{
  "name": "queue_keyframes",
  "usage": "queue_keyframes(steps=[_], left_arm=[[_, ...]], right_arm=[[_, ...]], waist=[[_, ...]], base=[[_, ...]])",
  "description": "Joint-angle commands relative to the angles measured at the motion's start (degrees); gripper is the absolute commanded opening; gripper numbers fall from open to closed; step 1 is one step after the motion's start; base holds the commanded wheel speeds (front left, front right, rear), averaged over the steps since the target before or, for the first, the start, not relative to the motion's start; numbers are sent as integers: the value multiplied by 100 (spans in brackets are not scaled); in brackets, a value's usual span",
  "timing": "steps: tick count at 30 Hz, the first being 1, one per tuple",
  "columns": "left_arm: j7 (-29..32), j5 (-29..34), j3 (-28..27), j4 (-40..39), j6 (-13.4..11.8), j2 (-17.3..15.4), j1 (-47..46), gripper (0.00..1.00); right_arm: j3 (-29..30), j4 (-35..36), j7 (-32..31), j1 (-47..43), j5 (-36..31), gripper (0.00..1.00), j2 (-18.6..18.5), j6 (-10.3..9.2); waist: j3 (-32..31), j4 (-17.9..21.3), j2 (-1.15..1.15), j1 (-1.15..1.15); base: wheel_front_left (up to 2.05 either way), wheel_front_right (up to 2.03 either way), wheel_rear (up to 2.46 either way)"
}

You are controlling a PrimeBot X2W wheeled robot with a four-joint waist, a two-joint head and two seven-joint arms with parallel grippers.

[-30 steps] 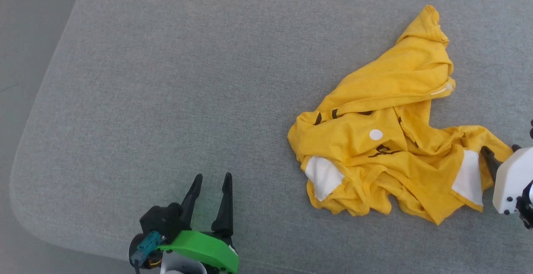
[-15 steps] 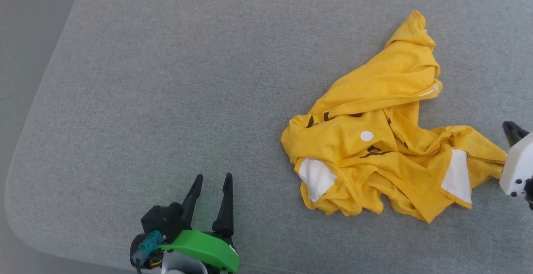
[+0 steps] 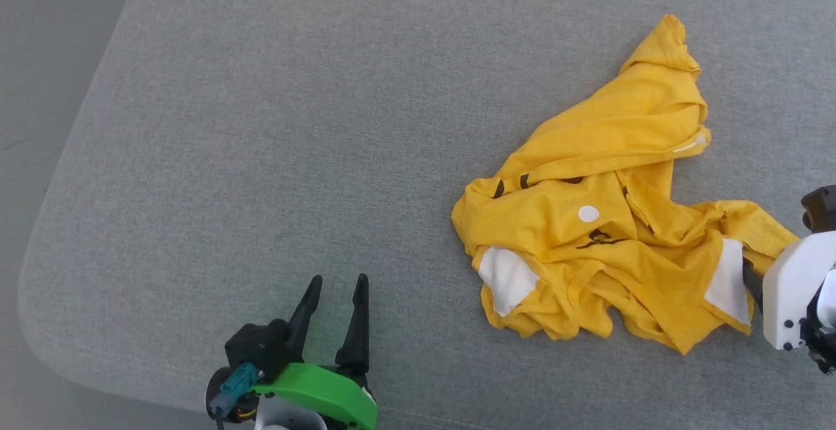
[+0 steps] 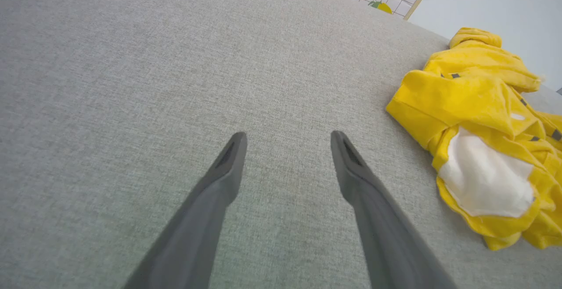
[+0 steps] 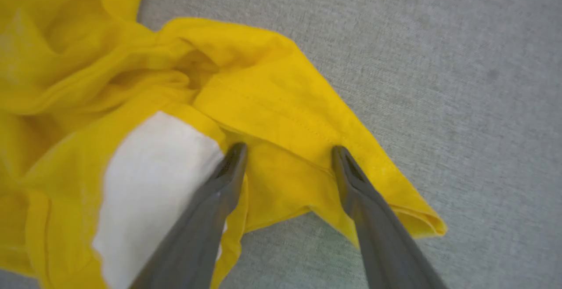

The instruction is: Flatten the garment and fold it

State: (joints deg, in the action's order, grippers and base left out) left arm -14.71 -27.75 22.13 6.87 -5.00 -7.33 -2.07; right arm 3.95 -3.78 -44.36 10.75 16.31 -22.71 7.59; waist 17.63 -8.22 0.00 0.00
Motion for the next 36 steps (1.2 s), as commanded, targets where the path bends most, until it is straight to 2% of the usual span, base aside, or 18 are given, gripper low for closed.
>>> queue_keyframes(steps=[1, 2, 3, 4, 5, 6, 14, 18, 22, 26, 28, 30, 31, 36], left_arm=[[-4, -19, -1, -13, 18, -31, -29, 100], [-4, -21, 5, -16, 16, -32, -31, 100], [-3, -23, 9, -19, 14, -32, -33, 100], [-3, -26, 13, -24, 11, -31, -36, 100], [-3, -28, 16, -27, 9, -30, -41, 100], [-3, -29, 20, -30, 6, -28, -49, 100], [-9, -39, 2, -18, -17, -19, -72, 100], [-12, -39, 5, -12, -9, -15, -107, 100], [-11, -29, 31, -28, 20, -19, -174, 100], [0, -12, 62, -13, 14, -22, -221, 100], [12, -4, 84, -12, 19, -23, -254, 100], [19, 3, 101, -14, 22, -22, -297, 100], [20, 3, 101, -16, 17, -21, -320, 100], [20, 9, 113, 24, 1, -13, -394, 100]], right_arm=[[-5, -82, 19, 24, 30, 100, 10, -10], [32, -135, 71, 64, -17, 100, 19, -10], [67, -175, 129, 98, -58, 96, 38, -10], [131, -216, 236, 152, -98, 38, 82, -10], [187, -258, 310, 192, -145, 23, 108, -10], [249, -306, 396, 237, -215, 0, 122, -10], [734, -328, 847, 580, -239, 0, 382, -10], [1326, -189, 787, 824, -48, 0, 620, -10], [1893, -101, 742, 978, -245, 0, 461, -10], [2429, -411, 909, 1167, -636, 0, 265, -10], [2683, -657, 1193, 1271, -982, 0, 151, -10], [2865, -948, 1545, 1388, -1271, 42, 93, -10], [2953, -1089, 1762, 1474, -1419, 100, 91, -10], [3077, -1581, 2500, 1774, -1776, 100, 208, -10]], waist=[[32, -26, 0, 0], [44, -36, 0, 0], [55, -43, 0, 0], [71, -48, 0, 0], [86, -52, 0, 0], [104, -56, 0, 0], [153, 56, 0, 0], [173, 91, 0, 0], [293, 31, 0, 0], [422, -77, 0, 0], [494, -140, 0, 0], [550, -182, 0, 0], [574, -188, 0, 0], [545, -140, 0, 0]], base=[[0, 0, 0], [0, 0, 0], [0, 0, 0], [0, 0, 0], [0, 0, 0], [0, 0, 0], [0, 0, 0], [0, 0, 0], [0, 0, 0], [0, 0, 0], [0, 0, 0], [0, 0, 0], [0, 0, 0], [0, 0, 0]])
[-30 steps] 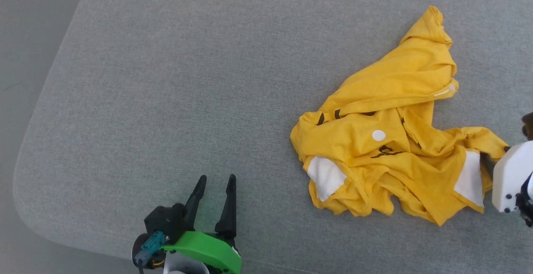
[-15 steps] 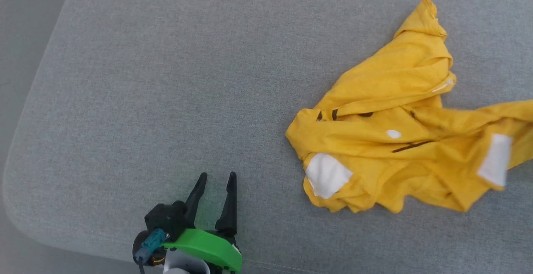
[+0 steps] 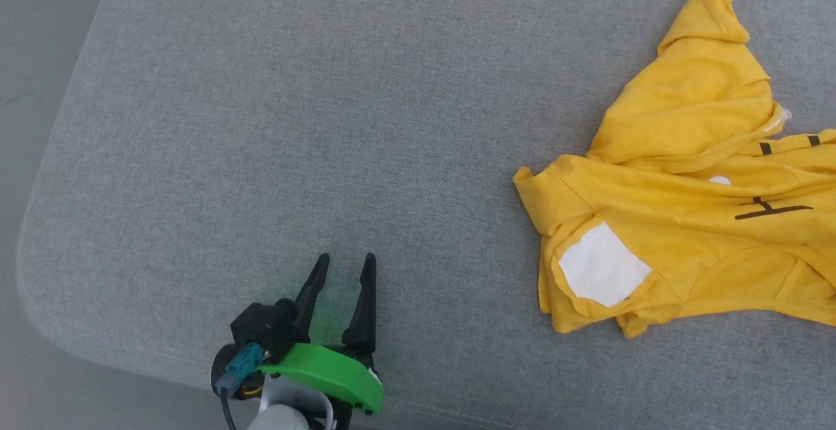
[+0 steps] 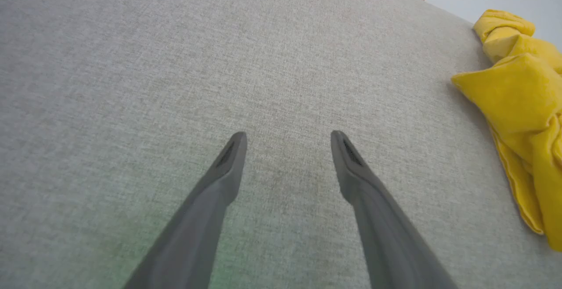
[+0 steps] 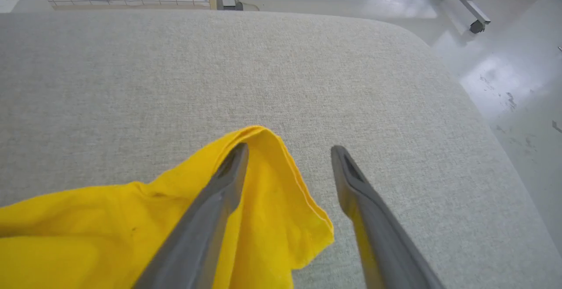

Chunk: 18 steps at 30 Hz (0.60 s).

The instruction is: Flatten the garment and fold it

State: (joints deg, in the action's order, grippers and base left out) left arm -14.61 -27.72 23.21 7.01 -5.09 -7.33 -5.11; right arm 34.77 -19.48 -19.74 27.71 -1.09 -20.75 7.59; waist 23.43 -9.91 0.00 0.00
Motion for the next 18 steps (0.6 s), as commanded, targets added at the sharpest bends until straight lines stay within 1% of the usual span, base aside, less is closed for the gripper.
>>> queue_keyframes(steps=[1, 5, 7, 10, 13, 15, 18], left_arm=[[8, 2, 2, 23, 10, -10, -89, 100], [-1, -18, -9, 67, 25, -15, -55, 100], [-5, -36, -26, 84, 22, -16, -8, 100], [-8, -53, -28, 91, 15, -26, 67, 100], [0, -71, -22, 85, -2, -44, 136, 100], [14, -83, -9, 71, -6, -53, 173, 100], [19, -103, 9, 36, -11, -53, 222, 100]], right_arm=[[-35, -65, 142, 135, -31, 100, 46, -10], [-231, 42, 399, 277, 236, 100, 204, -10], [-463, 323, 482, 236, 482, 100, 330, -10], [-948, 860, 410, -11, 978, 100, 545, -10], [-1486, 1420, -25, -432, 1406, 100, 732, -10], [-1812, 1751, -450, -736, 1623, 100, 836, -10], [-2333, 2232, -1141, -1231, 1846, 100, 892, -10]], waist=[[-87, 63, 0, 0], [-348, 171, 0, 0], [-511, 227, 0, 0], [-695, 284, 0, 0], [-850, 315, 0, 0], [-913, 298, 0, 0], [-945, 218, 0, 0]], base=[[0, 0, 0], [0, 0, 0], [0, 0, 0], [0, 0, 0], [0, 0, 0], [0, 0, 0], [0, 0, 0]])
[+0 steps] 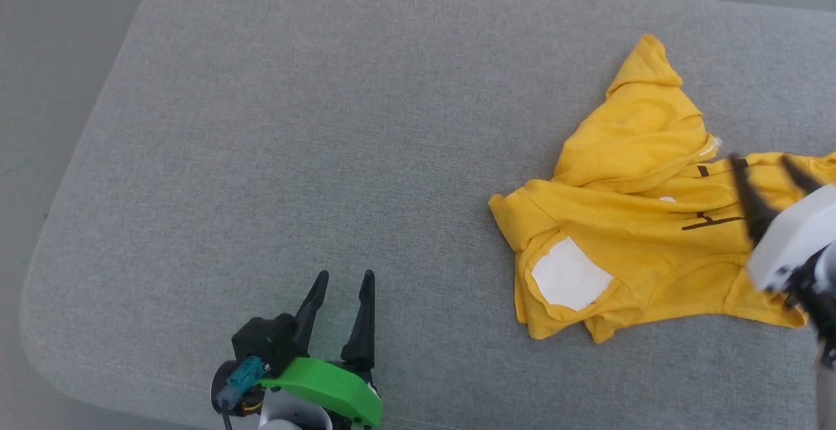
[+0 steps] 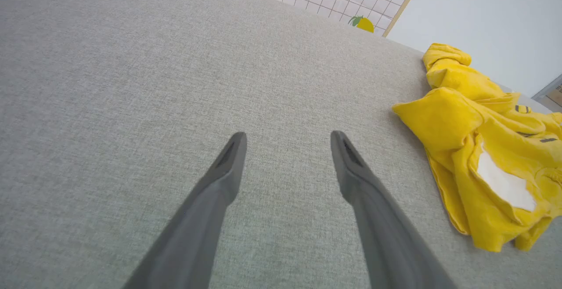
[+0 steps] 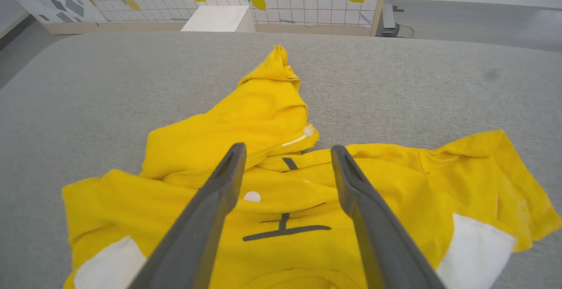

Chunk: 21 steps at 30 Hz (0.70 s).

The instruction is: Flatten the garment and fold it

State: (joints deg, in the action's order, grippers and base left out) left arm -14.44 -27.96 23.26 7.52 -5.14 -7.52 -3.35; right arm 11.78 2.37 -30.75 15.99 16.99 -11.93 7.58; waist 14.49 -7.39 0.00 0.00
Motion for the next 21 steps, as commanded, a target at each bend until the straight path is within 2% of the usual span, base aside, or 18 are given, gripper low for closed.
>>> queue_keyframes(steps=[1, 4, 9, 12, 13, 15, 16, 17, 21], left_arm=[[3, -83, 14, -21, -4, -33, 55, 100], [4, -98, 38, -30, -7, -12, 75, 100], [-5, -122, 59, -7, 1, 22, 89, 100], [-12, -135, 62, 28, 14, 35, 104, 100], [-17, -141, 81, 73, 25, 51, 109, 100], [-20, -145, 87, 92, 28, 58, 110, 100], [-22, -147, 90, 98, 32, 63, 106, 100], [-22, -148, 93, 103, 34, 66, 104, 100], [-27, -156, 90, 135, 33, 59, 134, 100]], right_arm=[[-185, 162, -224, -193, 87, 100, -1, -9], [-528, 450, -690, -576, 219, 100, -40, -9], [-918, 466, -1142, -947, 194, 100, -121, -9], [-1091, 196, -1293, -1013, 96, 100, -134, -9], [-1220, -208, -1290, -988, -64, 100, -135, -9], [-1295, -487, -1199, -932, -173, 100, -119, -9], [-1279, -648, -1056, -872, -229, 13, -85, -9], [-1262, -724, -979, -844, -275, 0, -74, -9], [-1306, -992, -683, -706, -361, 0, 10, -9]], waist=[[-48, -67, 0, 0], [-15, -212, 0, 0], [24, -429, 0, 0], [9, -515, 0, 0], [-37, -579, 0, 0], [-64, -606, 0, 0], [-85, -622, 0, 0], [-98, -630, 0, 0], [-212, -605, 0, 0]], base=[[0, 0, 0], [0, 0, 0], [0, 0, 0], [0, 0, 0], [0, 0, 0], [0, 0, 0], [0, 0, 0], [0, 0, 0], [0, 0, 0]])
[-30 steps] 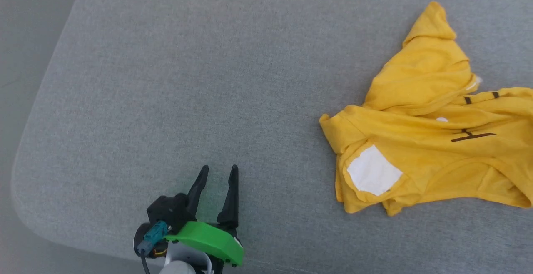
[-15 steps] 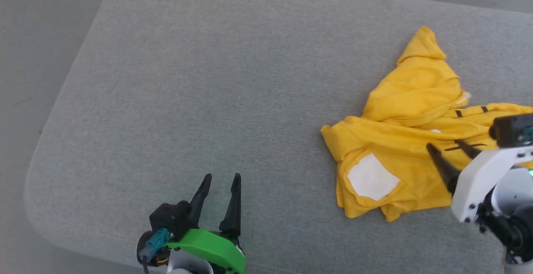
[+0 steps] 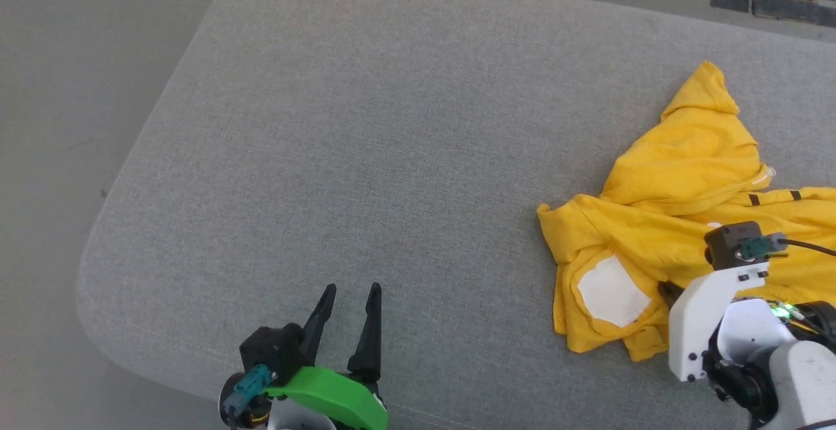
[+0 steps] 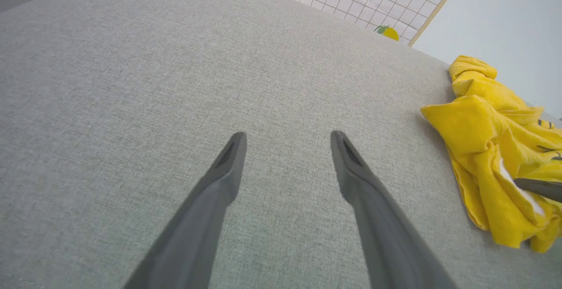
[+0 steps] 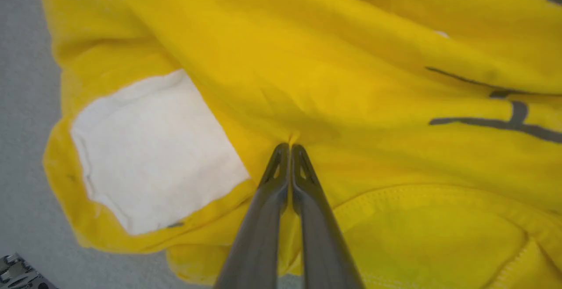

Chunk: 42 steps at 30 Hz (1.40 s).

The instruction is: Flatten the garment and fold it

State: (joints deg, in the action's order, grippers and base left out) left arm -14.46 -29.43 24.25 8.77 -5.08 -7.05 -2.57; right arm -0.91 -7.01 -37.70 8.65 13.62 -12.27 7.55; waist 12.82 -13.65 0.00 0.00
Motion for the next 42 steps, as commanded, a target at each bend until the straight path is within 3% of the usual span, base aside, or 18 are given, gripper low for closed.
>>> queue_keyframes(steps=[1, 4, 6, 15, 16, 17, 18, 26, 33, 38, 42], left_arm=[[-26, -9, -8, 11, 30, 4, 72, 100], [-27, -13, -5, 4, 24, -12, 100, 100], [-27, -28, -14, -32, 3, -31, 129, 100], [-14, -61, -34, -83, -42, -92, 168, 100], [-8, -61, -32, -82, -45, -99, 161, 100], [-6, -64, -34, -81, -49, -102, 156, 100], [-3, -66, -30, -80, -47, -105, 145, 100], [-11, -28, -62, -207, -78, -176, 122, 100], [-46, 120, -205, -635, -8, -161, 176, 100], [-51, 403, -412, -972, 71, -62, 407, 100], [-52, 667, -542, -1093, 78, -11, 591, 100]], right_arm=[[-54, -32, 44, 53, 16, 0, 76, -6], [-112, 199, -6, 31, 163, 0, 101, -6], [63, 788, -201, -210, 359, 0, 99, -6], [1175, 1836, -644, -1368, 258, 0, 495, -6], [1216, 1854, -602, -1425, 162, 20, 507, -6], [1287, 1845, -522, -1428, 122, 79, 564, -6], [1373, 1811, -408, -1401, 77, 100, 642, -6], [1228, 2114, 1090, -848, 333, 100, 880, -6], [1214, 2542, 3373, -945, -15, 100, 929, -6], [1492, 1992, 4738, -1480, 139, 100, 936, -6], [1559, 1601, 5151, -1742, 364, 100, 937, -6]], waist=[[-73, 46, 0, 0], [-118, 125, 0, 0], [-124, 259, 0, 0], [-52, 426, 0, 0], [-45, 445, 0, 0], [-46, 466, 0, 0], [-51, 485, 0, 0], [-132, 639, 0, 0], [-65, 704, 0, 0], [-52, 744, 0, 0], [-64, 843, 0, 0]], base=[[0, 0, 0], [0, 0, 0], [0, 0, 0], [0, 0, 0], [0, 0, 0], [0, 0, 0], [0, 0, 0], [0, 0, 0], [0, 0, 0], [0, 0, 0], [0, 0, 0]])
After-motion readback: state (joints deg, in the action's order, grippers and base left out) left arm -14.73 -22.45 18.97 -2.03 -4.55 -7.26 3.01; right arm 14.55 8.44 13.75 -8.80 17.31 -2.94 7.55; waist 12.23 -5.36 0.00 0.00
